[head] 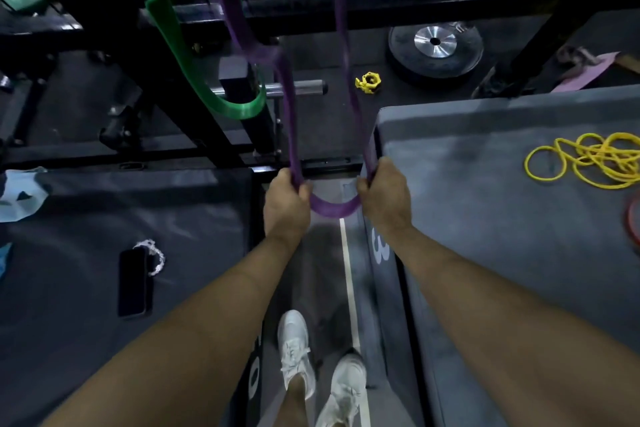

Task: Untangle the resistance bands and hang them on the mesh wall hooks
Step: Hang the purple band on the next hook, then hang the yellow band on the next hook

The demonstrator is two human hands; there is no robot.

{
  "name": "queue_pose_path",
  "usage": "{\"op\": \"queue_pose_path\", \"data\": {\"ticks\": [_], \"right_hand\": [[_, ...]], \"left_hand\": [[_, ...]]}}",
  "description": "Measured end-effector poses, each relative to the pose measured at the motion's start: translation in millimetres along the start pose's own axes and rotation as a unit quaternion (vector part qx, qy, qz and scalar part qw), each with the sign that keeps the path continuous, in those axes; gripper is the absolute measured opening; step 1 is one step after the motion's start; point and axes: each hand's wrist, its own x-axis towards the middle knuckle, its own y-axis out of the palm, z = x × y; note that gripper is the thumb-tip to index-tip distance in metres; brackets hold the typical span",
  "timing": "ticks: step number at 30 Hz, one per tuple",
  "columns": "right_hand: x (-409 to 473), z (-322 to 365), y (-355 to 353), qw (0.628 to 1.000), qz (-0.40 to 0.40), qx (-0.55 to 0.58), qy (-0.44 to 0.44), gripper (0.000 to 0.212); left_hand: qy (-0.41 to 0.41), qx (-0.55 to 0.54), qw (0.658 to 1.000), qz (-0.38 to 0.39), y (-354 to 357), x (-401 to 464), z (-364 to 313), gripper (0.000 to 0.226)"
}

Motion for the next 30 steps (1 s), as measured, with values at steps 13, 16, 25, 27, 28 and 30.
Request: {"op": "queue_pose_path", "data": {"ticks": [13, 16, 25, 27, 28, 30], "right_hand": [[2, -4, -74, 0.999, 0.034, -0.007, -0.01, 0.033], [2, -20, -116, 0.999, 0.015, 0.0, 0.031, 0.041], [34, -109, -218, 0.983, -0.064, -0.003, 0.171, 0.042], [43, -135, -229, 0.975, -0.086, -0.006, 0.203, 0.044], [48, -148, -233, 0.971, -0.095, -0.005, 0.221, 0.043], [57, -175, -238, 0.96, -0.112, 0.005, 0.258, 0.041]], "left_hand": [[0.101, 0.103, 0.981, 0.126, 3, -6, -73, 0.039], [0.144, 0.143, 0.965, 0.164, 21, -16, -116, 0.039], [0.262, 0.195, 0.894, 0.306, 140, -30, -221, 0.039], [0.282, 0.21, 0.873, 0.338, 176, -24, -236, 0.041], [0.289, 0.215, 0.863, 0.354, 194, -22, -242, 0.043], [0.313, 0.22, 0.838, 0.39, 229, -14, -252, 0.044]]}}
